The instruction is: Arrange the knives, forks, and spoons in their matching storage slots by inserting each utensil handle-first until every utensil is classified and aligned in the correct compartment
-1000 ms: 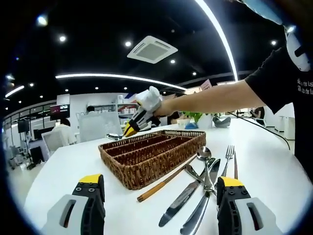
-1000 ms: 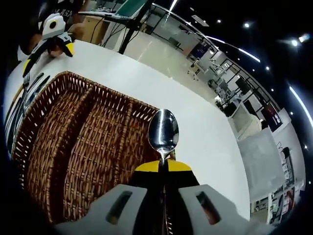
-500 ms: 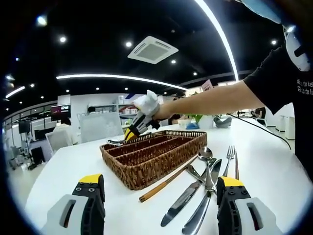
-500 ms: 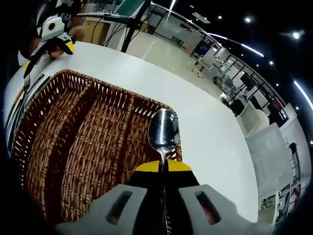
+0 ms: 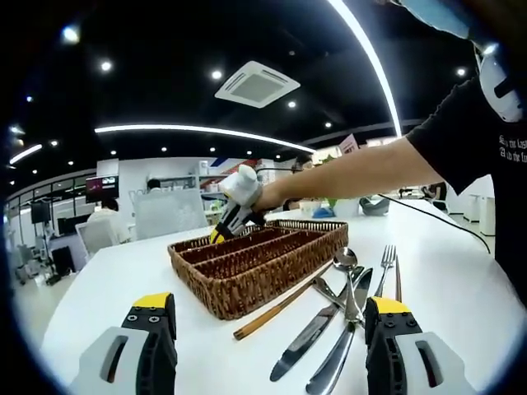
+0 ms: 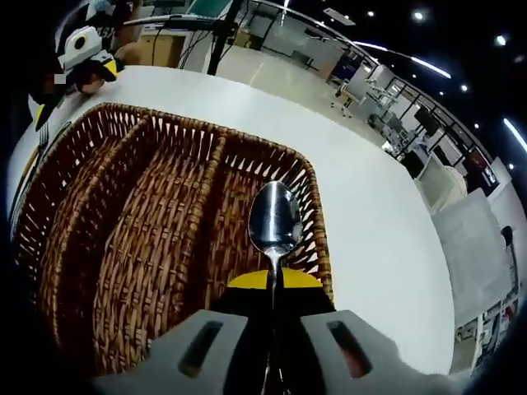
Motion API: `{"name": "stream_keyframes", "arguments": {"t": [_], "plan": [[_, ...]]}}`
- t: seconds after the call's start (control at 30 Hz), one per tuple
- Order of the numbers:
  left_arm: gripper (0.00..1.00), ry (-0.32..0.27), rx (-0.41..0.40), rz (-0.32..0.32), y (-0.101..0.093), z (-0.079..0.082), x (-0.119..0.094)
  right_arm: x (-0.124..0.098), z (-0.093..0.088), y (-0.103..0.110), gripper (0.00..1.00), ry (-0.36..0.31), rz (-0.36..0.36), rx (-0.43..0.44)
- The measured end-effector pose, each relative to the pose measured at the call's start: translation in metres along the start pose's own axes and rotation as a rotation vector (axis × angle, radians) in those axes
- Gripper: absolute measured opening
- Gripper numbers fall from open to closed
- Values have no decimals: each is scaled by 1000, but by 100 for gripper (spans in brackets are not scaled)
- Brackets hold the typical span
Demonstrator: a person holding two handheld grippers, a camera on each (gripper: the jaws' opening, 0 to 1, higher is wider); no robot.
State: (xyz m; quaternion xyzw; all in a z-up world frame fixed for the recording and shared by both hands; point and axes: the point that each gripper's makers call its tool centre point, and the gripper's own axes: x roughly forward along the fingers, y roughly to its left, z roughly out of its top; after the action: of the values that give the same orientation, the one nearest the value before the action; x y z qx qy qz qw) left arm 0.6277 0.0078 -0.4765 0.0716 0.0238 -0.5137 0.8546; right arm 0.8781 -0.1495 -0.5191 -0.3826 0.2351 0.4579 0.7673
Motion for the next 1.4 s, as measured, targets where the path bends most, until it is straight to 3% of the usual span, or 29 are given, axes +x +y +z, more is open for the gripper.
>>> {"name": "stream_keyframes", "arguments": {"t": [0.33, 0.53, 0.67, 0.9, 1.1, 1.17, 1.2, 1.23, 1.3, 1.4], "plan": [[100, 5, -7, -2, 1, -2, 3, 4, 1, 1, 0, -87, 42, 92], [100, 8, -9, 2, 2, -3, 3, 5, 2, 1, 1, -88, 33, 104], [100, 1, -21, 6, 4, -2, 3, 4, 5, -1, 4, -83, -16, 73], [100, -2, -12, 3, 3, -1, 3, -9, 12, -6, 10, -62, -37, 78], [100, -3, -8, 2, 1, 0, 3, -28, 24, -8, 24, -85, -62, 87], [100, -8, -11, -3, -1, 1, 4, -36, 28, -11, 41, -106, -96, 117], [100, -9, -10, -4, -1, 1, 4, -41, 27, -17, 43, -114, -142, 147], [100, -8, -9, -4, -2, 1, 4, -43, 26, -10, 46, -106, -103, 134], [100, -5, -1, -3, -2, 1, 4, -53, 22, -14, 53, -109, -148, 145], [100, -11, 0, -4, -3, 3, 4, -68, 21, -21, 70, -145, -219, 205]]}}
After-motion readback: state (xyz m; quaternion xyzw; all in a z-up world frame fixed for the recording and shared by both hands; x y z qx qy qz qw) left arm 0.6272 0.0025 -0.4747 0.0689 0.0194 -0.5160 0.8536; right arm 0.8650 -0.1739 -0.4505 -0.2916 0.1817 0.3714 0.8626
